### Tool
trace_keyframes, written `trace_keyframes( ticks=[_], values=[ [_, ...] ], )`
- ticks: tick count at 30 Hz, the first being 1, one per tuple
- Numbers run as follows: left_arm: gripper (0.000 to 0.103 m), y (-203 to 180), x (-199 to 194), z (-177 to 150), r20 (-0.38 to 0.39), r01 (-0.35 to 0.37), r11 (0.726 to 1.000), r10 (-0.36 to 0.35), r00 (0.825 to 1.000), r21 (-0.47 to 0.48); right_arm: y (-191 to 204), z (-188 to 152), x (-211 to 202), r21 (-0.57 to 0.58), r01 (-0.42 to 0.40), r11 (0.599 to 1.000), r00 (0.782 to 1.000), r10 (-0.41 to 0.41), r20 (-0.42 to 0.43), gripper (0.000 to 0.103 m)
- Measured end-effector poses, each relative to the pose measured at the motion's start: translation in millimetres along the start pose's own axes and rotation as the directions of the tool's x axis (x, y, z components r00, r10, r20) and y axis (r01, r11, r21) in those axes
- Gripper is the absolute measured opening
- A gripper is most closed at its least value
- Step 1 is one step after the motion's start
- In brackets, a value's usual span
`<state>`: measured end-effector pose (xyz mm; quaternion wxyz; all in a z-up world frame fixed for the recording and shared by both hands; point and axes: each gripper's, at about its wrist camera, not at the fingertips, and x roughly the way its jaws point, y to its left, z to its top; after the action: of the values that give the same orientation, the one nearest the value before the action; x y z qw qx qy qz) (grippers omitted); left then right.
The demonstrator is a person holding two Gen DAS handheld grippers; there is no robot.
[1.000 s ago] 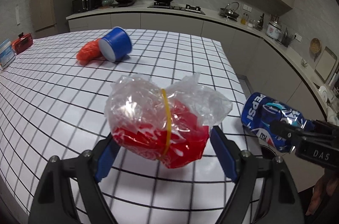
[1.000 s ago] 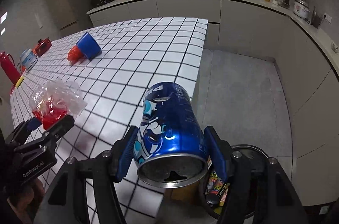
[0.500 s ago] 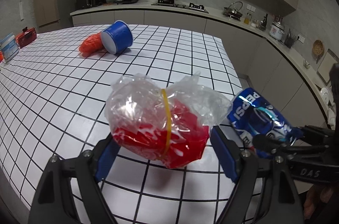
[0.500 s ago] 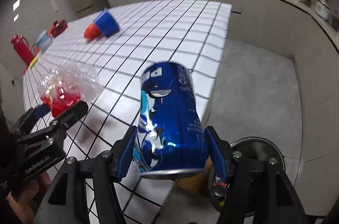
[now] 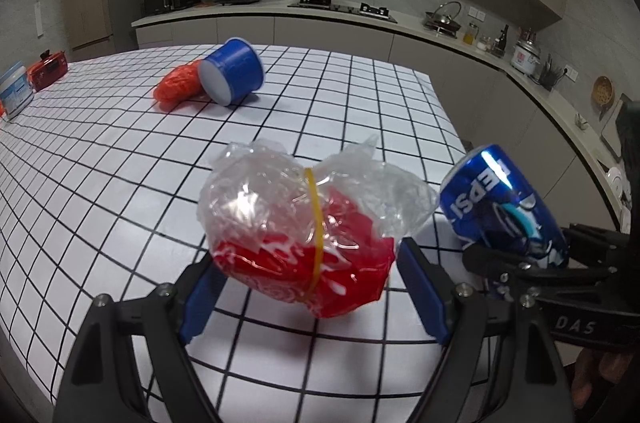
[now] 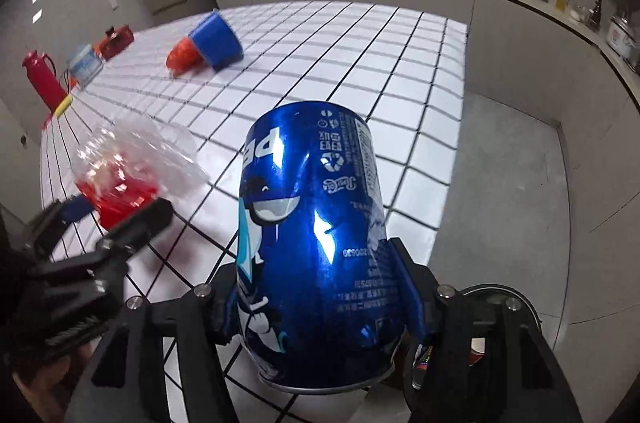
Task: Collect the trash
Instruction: 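Carry the Pepsi can and clear bag with both tools over the bin, then open both tools to drop the Pepsi can and clear bag into the bin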
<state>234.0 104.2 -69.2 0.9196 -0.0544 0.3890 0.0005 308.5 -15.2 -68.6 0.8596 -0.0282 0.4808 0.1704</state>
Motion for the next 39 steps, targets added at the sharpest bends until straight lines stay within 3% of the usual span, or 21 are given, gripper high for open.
trace_keyframes(
  ticks=[8,24,32,39],
  values=[
    [0.083,-52.0,-3.6,-0.6,0.007,0.052,0.997,-0.052,0.999,0.052,-58.5,-14.6,-37.7,0.070,0.064,0.996,0.997,-0.066,0.029,0.064],
    [0.083,-177.2,-10.0,-30.4,-0.026,0.170,0.974,-0.168,0.985,0.150,-182.7,-90.8,-105.6,0.189,0.168,0.967,0.984,-0.176,0.024,0.065],
    [0.083,-219.4,-0.2,-57.5,-0.075,0.200,0.964,-0.189,0.979,0.174,-226.6,-127.7,-108.2,0.205,0.212,0.955,0.977,-0.214,-0.016,0.065],
    [0.083,-242.4,20.2,-91.9,-0.165,0.220,0.960,-0.192,0.967,0.173,-246.8,-162.6,-76.8,0.170,0.208,0.963,0.977,-0.196,-0.087,0.065]
  ],
)
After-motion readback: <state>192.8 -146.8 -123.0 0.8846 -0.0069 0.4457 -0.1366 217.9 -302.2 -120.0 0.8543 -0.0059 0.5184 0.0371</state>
